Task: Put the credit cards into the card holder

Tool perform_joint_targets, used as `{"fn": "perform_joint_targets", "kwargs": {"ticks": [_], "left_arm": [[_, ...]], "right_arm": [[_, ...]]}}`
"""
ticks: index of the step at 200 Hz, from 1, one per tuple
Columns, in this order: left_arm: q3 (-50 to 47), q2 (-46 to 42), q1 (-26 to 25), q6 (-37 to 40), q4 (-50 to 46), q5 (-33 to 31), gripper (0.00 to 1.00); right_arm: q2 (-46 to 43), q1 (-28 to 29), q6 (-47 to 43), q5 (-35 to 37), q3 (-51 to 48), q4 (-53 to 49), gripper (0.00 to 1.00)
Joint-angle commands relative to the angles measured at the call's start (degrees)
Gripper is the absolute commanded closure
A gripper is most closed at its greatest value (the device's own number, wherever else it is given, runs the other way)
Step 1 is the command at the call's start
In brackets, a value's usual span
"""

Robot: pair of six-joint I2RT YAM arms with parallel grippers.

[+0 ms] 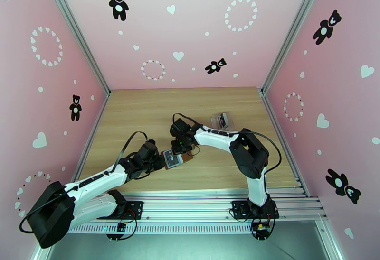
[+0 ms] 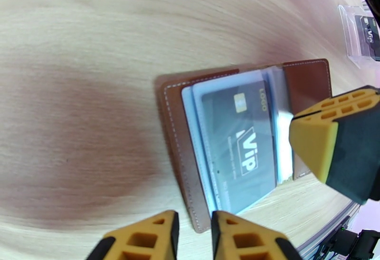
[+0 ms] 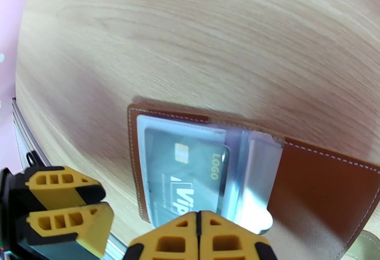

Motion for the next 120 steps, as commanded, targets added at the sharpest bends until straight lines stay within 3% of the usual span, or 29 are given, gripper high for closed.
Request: {"fn": "perform_joint_targets", "kwargs": {"ticks": [1, 120], "left_arm": [[-0.9, -0.5, 0.4, -0.5, -0.5, -0.7, 0.74], [-1.0, -1.2, 0.4, -0.7, -0.6, -0.9, 0.74]], "right_arm": [[1.0, 0.0, -0.4, -0.8, -1.1, -0.3, 0.99], [3.9, 0.0, -1.4, -1.1, -2.5, -0.5, 1.0]]}}
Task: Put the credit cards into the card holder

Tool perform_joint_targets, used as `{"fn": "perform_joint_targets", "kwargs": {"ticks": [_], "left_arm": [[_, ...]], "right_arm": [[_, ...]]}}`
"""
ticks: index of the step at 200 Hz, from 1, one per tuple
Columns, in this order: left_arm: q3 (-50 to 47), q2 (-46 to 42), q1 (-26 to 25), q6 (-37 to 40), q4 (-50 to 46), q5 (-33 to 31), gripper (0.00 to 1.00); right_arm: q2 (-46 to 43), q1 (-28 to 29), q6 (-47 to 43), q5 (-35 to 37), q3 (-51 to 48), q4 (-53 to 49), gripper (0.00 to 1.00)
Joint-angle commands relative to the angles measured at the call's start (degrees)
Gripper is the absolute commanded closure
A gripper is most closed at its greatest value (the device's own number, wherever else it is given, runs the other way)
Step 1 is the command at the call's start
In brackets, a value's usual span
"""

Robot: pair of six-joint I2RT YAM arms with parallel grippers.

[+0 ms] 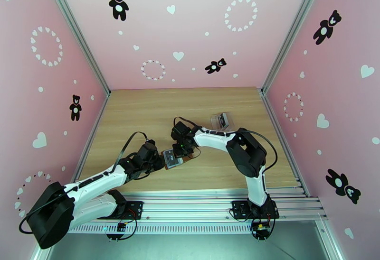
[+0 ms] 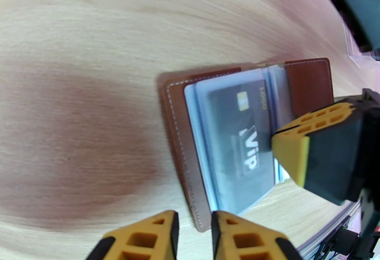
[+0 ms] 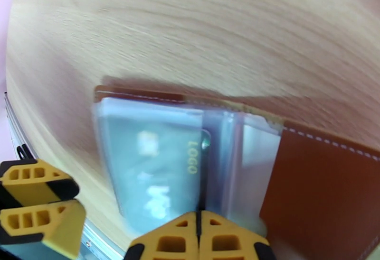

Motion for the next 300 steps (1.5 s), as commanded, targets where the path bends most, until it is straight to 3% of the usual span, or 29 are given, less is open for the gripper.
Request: {"fn": "perform_joint_targets", "kwargs": {"ticks": [1, 40, 87, 206, 283, 300], "left_arm": [[-0.6, -0.9, 0.4, -0.7, -0.7, -0.9, 0.74], [-0.2, -2.4, 0.4, -0.9, -1.2, -1.0, 0.68], [1.2, -0.1, 0.4, -1.1, 4.4, 3.4, 0.63], [4.7, 12.9, 0.4, -1.6, 13.7, 7.7, 0.67], [4.6, 13.5, 0.3, -2.0, 17.1, 8.9, 0.68], [5.2, 13.5, 0.2, -1.9, 17.2, 9.2, 0.68]], "right_arm": [[1.8, 0.0, -0.9, 0.6, -0.9, -0.7, 1.0], [1.7, 0.0, -0.7, 1.8, -2.2, -0.3, 1.0], [2.2, -0.1, -0.6, 1.1, -2.3, 0.3, 1.0], [2.0, -0.1, -0.7, 0.9, -2.4, 0.2, 1.0], [-0.4, -0.2, -0.3, 1.0, -3.1, 0.8, 1.0], [-2.7, -0.5, -0.1, 1.3, -3.1, 0.2, 0.87]]}}
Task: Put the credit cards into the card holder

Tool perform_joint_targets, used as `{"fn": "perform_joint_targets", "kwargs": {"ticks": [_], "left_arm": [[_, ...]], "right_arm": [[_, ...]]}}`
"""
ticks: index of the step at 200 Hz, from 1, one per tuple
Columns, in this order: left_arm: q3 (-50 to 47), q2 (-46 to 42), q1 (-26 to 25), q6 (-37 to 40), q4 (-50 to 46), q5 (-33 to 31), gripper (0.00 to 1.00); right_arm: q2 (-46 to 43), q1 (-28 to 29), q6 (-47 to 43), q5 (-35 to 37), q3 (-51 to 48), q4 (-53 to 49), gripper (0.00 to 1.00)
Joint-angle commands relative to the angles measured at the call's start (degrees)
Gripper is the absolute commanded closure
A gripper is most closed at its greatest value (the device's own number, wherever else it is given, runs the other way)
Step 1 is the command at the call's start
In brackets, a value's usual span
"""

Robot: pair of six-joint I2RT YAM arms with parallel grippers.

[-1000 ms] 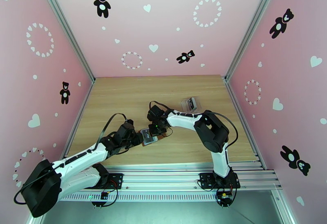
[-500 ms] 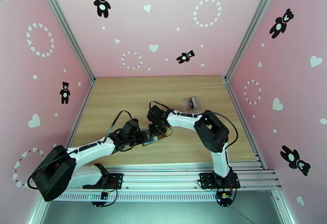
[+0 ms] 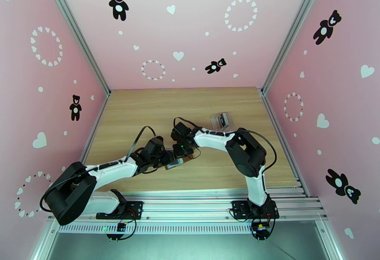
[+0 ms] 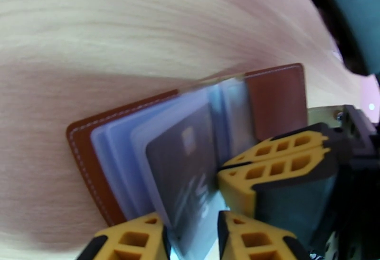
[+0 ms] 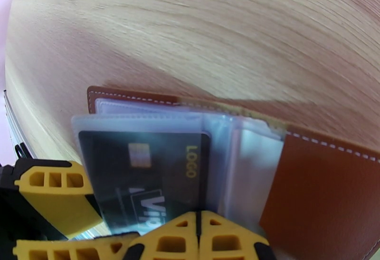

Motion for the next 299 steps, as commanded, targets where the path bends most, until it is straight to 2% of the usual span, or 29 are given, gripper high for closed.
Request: {"fn": "perform_joint_targets", "kwargs": {"ticks": [1, 15, 50, 99, 144, 172, 186, 200, 234, 299], "left_arm": [[1.8, -0.2, 0.2, -0.3, 3.0, 2.3, 0.68], [2.3, -0.1, 0.1, -0.2, 3.0, 2.3, 0.68], [4.7, 1.5, -0.6, 0.4, 3.0, 2.7, 0.68], [11.3, 9.6, -1.5, 2.3, 4.9, 5.4, 0.67], [17.7, 17.4, -3.4, 3.9, 5.4, 6.4, 0.67], [21.1, 20.4, -4.9, 4.6, 4.7, 6.2, 0.67], [22.0, 21.5, -5.5, 5.1, 4.3, 6.3, 0.67], [22.8, 22.6, -6.1, 5.3, 4.1, 6.2, 0.67], [24.1, 25.5, -7.1, 5.1, 4.5, 6.9, 0.67], [23.2, 23.8, -9.0, 4.8, 5.8, 6.5, 0.68]], "right_arm": [[-2.4, -0.4, 0.3, 1.3, -1.7, -1.6, 0.86], [-4.8, -0.7, 0.0, 1.9, -1.7, -2.6, 0.75], [-11.1, -3.2, -0.2, 5.2, -2.9, -4.8, 0.65], [-16.8, -9.1, -0.7, 4.4, -9.0, -4.1, 0.64], [-22.2, -14.2, -1.7, 8.6, -14.9, -5.0, 0.62], [-24.3, -17.2, -2.1, 8.3, -18.1, -4.5, 0.58], [-25.2, -18.0, -2.4, 8.2, -18.7, -4.4, 0.52], [-25.8, -18.4, -2.6, 8.2, -18.9, -4.4, 0.49], [-27.8, -18.6, -2.6, 9.0, -18.9, -4.6, 0.47], [-31.7, -21.1, -1.6, 9.8, -21.0, -4.2, 0.43]]}}
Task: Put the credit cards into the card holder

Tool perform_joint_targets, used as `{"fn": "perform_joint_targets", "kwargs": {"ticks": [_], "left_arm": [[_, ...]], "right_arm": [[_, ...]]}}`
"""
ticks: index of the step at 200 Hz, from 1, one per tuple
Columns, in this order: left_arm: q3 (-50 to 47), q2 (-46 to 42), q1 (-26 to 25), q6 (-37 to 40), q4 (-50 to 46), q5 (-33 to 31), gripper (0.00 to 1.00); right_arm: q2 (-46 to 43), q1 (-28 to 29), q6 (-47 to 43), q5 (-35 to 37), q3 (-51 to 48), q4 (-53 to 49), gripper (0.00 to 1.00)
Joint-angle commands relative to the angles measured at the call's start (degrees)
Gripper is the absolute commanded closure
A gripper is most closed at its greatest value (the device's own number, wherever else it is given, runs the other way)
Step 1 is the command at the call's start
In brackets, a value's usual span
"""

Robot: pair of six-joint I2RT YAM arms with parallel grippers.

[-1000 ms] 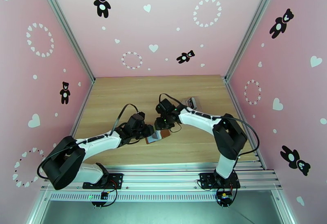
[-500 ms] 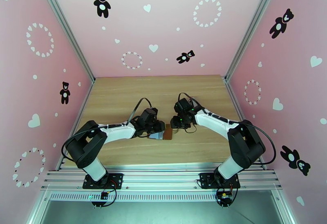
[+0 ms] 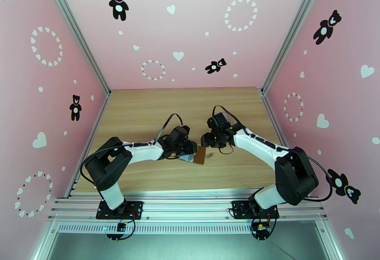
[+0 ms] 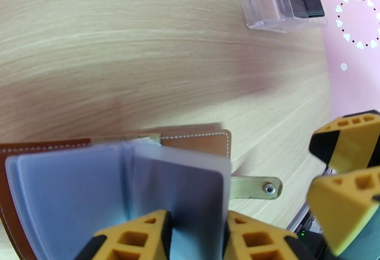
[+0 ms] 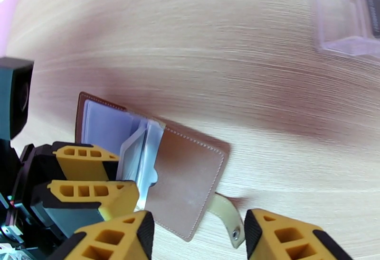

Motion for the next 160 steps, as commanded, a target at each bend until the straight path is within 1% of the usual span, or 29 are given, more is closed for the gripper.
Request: {"fn": "perform_joint_targets", "kwargs": {"ticks": [1, 34, 99, 129, 160], "left_arm": [[-0.1, -0.4, -1.4, 0.6, -0.2, 1.0, 0.68], [-0.1, -2.1, -2.2, 0.6, -0.3, 0.6, 0.68], [0.7, -2.6, -3.2, 0.4, 0.2, 2.5, 0.64], [1.4, -2.7, -3.7, -0.1, 0.4, 3.6, 0.64], [3.0, -2.4, -5.0, 0.5, -1.1, 3.5, 0.59]], "right_arm": [[-2.5, -0.9, 0.4, 0.7, -1.5, -0.6, 0.43], [-2.8, -1.4, 0.2, 0.3, -1.9, -0.7, 0.43], [-4.3, -2.7, -0.1, 0.0, -2.8, -1.0, 0.42], [-4.8, -3.6, -0.2, -0.4, -3.6, -0.8, 0.42], [-5.4, -4.1, -0.3, -0.5, -3.9, -0.8, 0.41]]}}
